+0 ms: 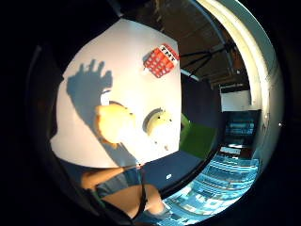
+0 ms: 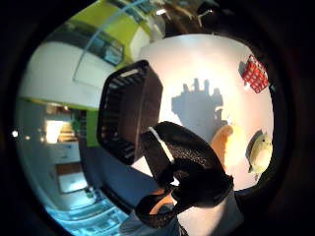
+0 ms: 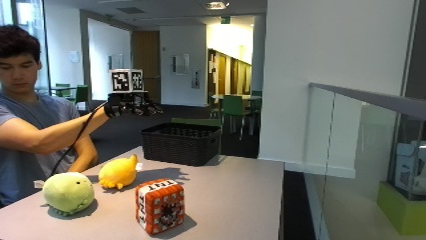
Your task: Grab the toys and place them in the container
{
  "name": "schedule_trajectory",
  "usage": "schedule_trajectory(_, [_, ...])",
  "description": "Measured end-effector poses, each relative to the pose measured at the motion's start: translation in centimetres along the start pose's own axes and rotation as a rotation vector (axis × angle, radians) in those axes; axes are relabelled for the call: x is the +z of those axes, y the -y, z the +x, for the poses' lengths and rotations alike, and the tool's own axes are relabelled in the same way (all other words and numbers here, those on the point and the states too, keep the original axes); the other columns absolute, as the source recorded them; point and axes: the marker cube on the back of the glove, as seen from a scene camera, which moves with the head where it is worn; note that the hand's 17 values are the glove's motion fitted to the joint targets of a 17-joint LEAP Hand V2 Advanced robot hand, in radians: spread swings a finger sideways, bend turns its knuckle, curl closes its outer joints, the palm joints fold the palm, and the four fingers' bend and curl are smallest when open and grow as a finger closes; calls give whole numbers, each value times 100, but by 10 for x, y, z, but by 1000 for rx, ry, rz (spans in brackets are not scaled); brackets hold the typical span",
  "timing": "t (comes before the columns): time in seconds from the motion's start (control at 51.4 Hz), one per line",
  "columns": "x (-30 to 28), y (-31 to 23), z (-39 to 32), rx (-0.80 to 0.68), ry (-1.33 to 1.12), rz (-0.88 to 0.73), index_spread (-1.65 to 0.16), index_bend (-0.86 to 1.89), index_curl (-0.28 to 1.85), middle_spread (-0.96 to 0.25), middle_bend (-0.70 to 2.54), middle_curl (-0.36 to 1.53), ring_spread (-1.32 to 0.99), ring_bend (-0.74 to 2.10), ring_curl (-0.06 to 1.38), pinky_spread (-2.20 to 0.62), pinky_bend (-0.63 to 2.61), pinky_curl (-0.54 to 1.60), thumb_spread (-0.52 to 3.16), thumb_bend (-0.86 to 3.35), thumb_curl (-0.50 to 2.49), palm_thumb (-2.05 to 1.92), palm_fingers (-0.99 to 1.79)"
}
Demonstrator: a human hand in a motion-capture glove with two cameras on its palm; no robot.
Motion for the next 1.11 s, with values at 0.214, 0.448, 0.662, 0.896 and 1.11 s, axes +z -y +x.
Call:
schedule_trajectory(0.214, [-3,-4,-1,1,-4,7,-27,21,14,-5,19,10,-1,18,3,3,59,20,95,-3,5,-5,13])
schedule_trajectory(0.448, [-3,-3,6,7,-16,11,-33,28,23,-6,18,16,-1,19,6,3,59,23,116,-4,9,-5,12])
schedule_trajectory(0.662, [-14,-8,31,0,-35,29,-35,28,29,-6,19,21,-2,19,8,3,59,26,122,-4,12,-6,10])
schedule_trajectory(0.896, [-16,-33,103,96,-78,79,-35,23,32,-7,19,25,-2,21,12,4,60,28,123,-5,13,-6,8])
schedule_trajectory(1.11, [7,-59,167,155,-54,51,-35,19,34,-7,19,27,-2,21,14,5,62,30,123,-5,14,-7,7])
